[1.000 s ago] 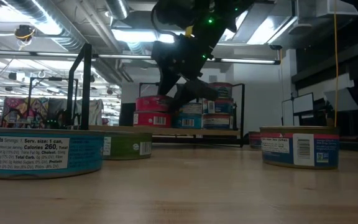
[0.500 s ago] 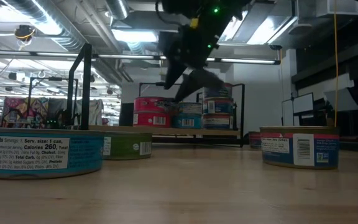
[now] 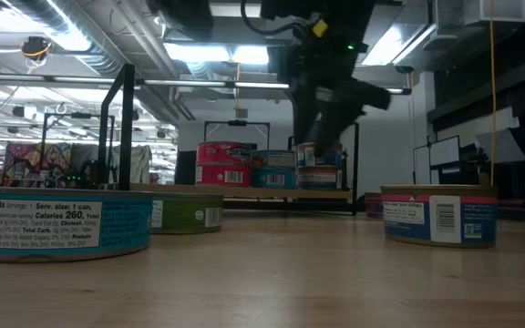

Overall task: Stack canned seafood by type on shelf
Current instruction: Put the green tuna can on the shelf

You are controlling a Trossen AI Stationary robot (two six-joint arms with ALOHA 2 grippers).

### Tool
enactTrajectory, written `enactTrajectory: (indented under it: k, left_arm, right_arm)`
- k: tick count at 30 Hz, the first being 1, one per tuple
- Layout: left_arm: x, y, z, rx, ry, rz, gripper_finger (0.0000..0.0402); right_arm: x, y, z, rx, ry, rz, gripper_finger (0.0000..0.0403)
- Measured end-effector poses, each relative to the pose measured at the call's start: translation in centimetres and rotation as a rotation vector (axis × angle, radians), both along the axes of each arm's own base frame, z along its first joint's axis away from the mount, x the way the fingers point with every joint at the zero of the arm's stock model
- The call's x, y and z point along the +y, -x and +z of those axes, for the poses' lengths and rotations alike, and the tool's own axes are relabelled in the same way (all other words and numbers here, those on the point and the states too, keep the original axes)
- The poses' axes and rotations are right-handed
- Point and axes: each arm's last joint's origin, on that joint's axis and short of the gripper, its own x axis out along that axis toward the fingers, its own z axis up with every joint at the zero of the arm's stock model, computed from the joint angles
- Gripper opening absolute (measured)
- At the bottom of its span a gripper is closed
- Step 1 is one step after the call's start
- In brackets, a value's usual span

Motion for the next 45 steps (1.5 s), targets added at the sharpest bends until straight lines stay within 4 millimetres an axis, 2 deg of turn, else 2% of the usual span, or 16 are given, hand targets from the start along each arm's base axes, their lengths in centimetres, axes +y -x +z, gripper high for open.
enactTrajectory:
  k: [6, 9, 20, 27, 34, 45]
  left_arm:
    - [-1.1, -1.3, -3.5, 0.130, 0.013, -0.049, 0.0127]
    - [-1.4, -1.5, -5.0, 0.195, -0.009, -0.055, 0.0127]
    - [-2.5, -1.7, -8.7, 0.332, -0.076, -0.072, 0.0127]
    - [-2.2, -1.4, -10.9, 0.360, -0.093, -0.061, 0.0127]
    - [-1.7, -0.7, -12.5, 0.375, -0.131, -0.040, 0.0127]
    - [-1.5, -0.6, -13.4, 0.335, -0.166, -0.045, 0.0127]
  right_arm:
    - [0.9, 0.1, -0.7, -0.004, -0.250, -0.040, 0.0244]
    - [1.1, -0.1, -1.0, -0.028, -0.318, -0.043, 0.0244]
    - [1.1, 0.0, -3.0, -0.066, -0.337, -0.031, 0.0244]
    - [1.1, -0.2, -3.0, -0.091, -0.339, -0.026, 0.0244]
    - [1.1, -0.3, -3.0, -0.092, -0.339, -0.025, 0.0244]
    - [1.2, -0.4, -3.0, -0.113, -0.341, -0.021, 0.0244]
